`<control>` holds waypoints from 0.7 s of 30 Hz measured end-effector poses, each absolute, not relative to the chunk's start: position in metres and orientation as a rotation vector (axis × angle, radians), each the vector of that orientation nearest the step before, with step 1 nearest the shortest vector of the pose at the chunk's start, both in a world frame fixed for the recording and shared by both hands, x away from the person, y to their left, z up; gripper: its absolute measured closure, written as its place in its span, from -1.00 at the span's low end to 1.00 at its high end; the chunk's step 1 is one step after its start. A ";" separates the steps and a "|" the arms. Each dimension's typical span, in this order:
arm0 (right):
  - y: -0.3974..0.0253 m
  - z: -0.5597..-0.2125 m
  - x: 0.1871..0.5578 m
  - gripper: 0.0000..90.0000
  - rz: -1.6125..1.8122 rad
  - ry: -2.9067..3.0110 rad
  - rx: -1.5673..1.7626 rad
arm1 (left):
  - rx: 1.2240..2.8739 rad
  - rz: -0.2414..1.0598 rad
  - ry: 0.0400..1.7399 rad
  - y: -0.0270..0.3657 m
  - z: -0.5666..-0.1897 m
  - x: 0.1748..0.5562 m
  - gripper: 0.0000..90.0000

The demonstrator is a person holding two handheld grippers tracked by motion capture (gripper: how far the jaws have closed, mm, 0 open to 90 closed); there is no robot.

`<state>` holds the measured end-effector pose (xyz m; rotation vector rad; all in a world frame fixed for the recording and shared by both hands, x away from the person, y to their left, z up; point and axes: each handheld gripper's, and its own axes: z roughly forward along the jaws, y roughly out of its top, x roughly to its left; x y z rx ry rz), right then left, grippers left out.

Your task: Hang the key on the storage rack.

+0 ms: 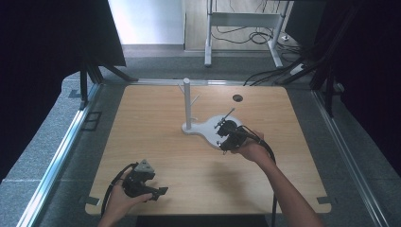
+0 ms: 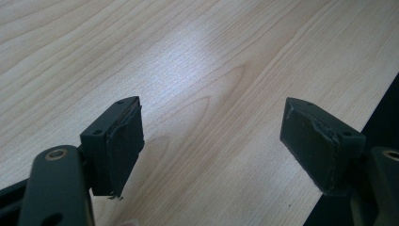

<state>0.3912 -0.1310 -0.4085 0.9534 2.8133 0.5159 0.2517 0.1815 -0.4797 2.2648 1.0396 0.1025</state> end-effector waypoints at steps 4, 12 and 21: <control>-0.131 -0.406 0.399 0.87 0.529 2.804 0.983 | 2.276 0.094 1.033 0.180 -0.480 0.252 -0.50; -0.130 -0.400 0.412 0.87 0.558 2.786 1.000 | 2.279 0.094 1.031 0.180 -0.480 0.251 -0.50; -0.122 -0.390 0.423 0.87 0.570 2.768 1.007 | 2.273 0.095 1.031 0.182 -0.480 0.251 -0.50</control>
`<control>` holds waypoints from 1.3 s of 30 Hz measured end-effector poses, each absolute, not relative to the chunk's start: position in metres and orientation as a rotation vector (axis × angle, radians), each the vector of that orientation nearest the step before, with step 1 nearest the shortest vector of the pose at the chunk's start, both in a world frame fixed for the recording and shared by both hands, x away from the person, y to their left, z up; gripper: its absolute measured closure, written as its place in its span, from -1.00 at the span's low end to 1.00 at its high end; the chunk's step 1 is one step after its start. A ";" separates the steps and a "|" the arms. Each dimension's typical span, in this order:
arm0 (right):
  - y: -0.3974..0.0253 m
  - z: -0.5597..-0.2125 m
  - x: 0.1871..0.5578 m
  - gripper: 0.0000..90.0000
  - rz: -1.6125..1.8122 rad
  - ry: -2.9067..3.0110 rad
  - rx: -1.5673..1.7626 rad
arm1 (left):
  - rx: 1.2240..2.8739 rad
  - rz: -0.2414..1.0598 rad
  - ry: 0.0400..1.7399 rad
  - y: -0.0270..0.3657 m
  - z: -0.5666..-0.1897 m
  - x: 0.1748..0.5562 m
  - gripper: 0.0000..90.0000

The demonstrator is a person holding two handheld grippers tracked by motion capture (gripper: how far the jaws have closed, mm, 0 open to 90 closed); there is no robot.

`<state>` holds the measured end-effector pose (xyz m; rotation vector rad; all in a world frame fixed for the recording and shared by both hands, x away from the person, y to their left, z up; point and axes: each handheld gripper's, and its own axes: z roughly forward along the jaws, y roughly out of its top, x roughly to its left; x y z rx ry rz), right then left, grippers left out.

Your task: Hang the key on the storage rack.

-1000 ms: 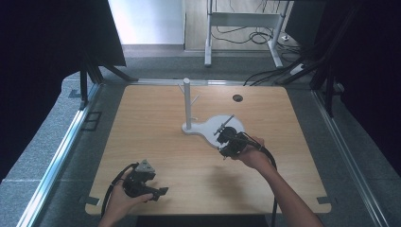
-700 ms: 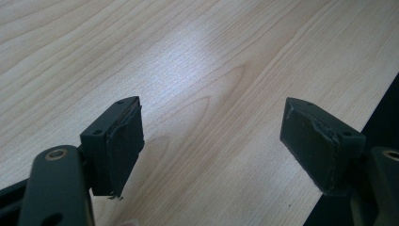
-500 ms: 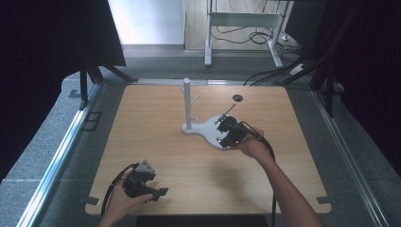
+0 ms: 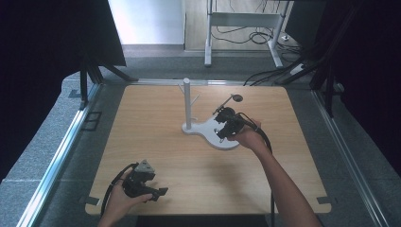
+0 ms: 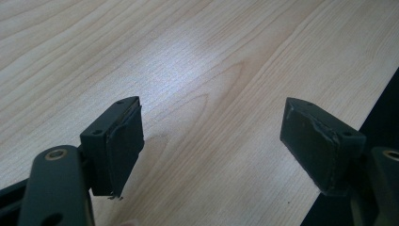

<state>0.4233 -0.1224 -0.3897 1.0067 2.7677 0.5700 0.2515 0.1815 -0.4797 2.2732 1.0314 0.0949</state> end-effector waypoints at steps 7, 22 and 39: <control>-0.116 -0.385 0.432 0.87 0.573 2.767 1.013 | 2.270 0.095 1.032 0.182 -0.479 0.251 -0.50; -0.110 -0.376 0.448 0.87 0.596 2.745 1.049 | 2.269 0.100 1.026 0.183 -0.478 0.251 -0.50; -0.100 -0.371 0.465 0.87 0.638 2.742 1.055 | 2.262 0.104 1.026 0.185 -0.477 0.251 -0.50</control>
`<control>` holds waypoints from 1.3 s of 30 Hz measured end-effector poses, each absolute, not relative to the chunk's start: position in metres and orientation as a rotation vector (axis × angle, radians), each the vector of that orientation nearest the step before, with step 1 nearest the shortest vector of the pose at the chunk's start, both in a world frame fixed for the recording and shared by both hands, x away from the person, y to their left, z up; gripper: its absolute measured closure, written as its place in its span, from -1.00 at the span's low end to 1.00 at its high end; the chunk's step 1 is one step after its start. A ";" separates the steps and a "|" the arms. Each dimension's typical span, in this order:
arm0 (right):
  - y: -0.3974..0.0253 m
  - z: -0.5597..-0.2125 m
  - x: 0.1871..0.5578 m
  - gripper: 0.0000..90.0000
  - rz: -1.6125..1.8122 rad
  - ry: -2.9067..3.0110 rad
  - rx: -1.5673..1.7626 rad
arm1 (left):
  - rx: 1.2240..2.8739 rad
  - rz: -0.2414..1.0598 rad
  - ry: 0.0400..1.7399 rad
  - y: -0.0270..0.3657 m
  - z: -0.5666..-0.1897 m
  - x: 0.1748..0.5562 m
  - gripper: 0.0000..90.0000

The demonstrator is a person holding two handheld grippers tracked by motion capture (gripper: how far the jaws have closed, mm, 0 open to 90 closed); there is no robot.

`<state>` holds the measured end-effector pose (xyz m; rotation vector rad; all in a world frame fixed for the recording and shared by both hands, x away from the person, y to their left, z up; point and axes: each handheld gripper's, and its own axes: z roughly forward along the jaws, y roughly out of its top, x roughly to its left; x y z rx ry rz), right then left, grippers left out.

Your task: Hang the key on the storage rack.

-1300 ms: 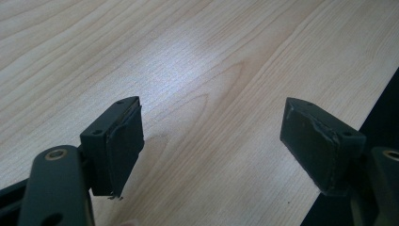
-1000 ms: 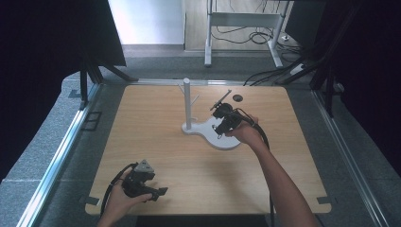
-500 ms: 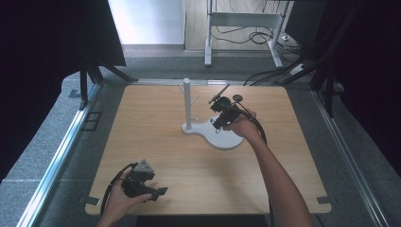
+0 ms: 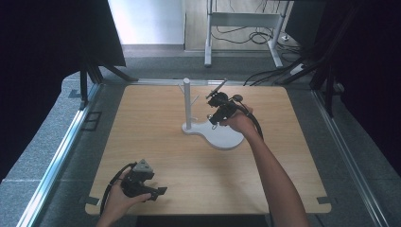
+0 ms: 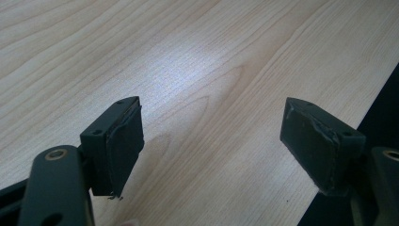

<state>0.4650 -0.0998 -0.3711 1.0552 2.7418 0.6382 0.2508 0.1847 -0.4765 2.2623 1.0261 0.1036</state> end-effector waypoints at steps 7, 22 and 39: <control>-0.094 -0.366 0.472 0.87 0.670 2.733 1.045 | 2.254 0.101 1.029 0.186 -0.476 0.251 -0.50; -0.085 -0.365 0.487 0.87 0.685 2.716 1.084 | 2.251 0.100 1.029 0.187 -0.475 0.251 -0.50; -0.072 -0.361 0.504 0.87 0.667 2.703 1.096 | 2.236 0.104 1.038 0.191 -0.474 0.251 -0.50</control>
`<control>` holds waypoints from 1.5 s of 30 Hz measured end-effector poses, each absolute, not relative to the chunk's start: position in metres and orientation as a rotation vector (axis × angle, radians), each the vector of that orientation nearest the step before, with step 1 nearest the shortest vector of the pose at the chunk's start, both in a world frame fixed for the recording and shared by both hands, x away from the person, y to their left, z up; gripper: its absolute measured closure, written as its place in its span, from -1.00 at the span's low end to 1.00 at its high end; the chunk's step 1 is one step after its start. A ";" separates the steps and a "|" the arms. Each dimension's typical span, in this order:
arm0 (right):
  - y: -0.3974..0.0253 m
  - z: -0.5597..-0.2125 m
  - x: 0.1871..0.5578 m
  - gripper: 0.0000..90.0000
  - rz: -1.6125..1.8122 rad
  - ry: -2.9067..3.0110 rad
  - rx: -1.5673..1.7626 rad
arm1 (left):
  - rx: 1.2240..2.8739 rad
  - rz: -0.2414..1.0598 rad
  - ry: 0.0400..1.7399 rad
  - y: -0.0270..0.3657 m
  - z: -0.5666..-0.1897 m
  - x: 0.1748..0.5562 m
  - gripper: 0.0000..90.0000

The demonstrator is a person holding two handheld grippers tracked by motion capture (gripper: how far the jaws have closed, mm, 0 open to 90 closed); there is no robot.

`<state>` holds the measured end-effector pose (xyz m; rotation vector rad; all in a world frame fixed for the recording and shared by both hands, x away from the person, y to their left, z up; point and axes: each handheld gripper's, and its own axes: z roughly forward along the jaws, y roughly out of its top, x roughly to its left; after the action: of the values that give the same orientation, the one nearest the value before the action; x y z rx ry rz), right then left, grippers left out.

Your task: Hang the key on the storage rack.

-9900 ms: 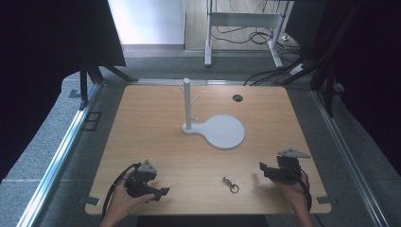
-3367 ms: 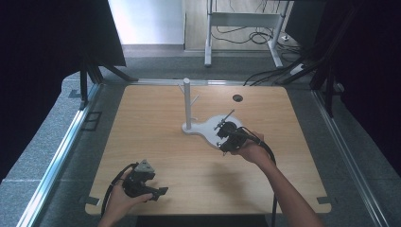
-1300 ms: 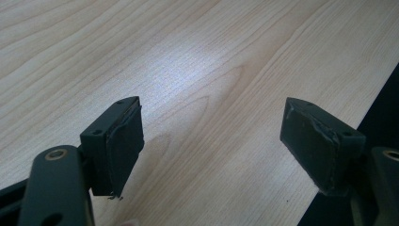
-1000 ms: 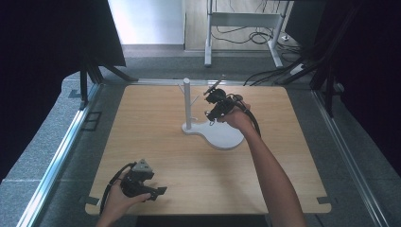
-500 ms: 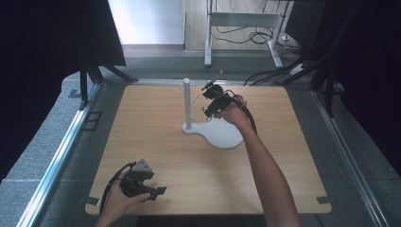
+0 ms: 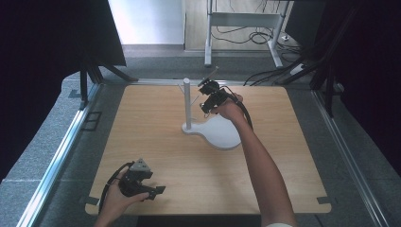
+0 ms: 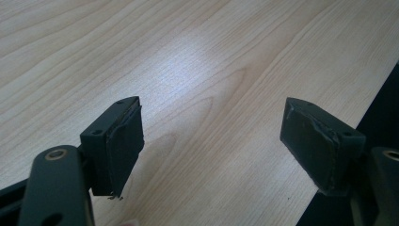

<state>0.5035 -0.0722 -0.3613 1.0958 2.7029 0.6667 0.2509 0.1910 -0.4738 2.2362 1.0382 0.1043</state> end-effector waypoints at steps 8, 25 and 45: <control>-0.070 -0.366 0.514 0.87 0.644 2.679 1.116 | 2.231 0.110 1.037 0.194 -0.472 0.251 -0.50; -0.061 -0.355 0.536 0.87 0.639 2.633 1.124 | 2.198 0.121 1.053 0.201 -0.469 0.251 -0.50; -0.054 -0.350 0.530 0.86 0.642 2.618 1.082 | 2.214 0.114 1.045 0.199 -0.471 0.251 -0.50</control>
<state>0.5305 -0.0535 -0.3502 1.0819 2.6179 0.6421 0.2513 0.1989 -0.4710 2.2139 1.0452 0.1142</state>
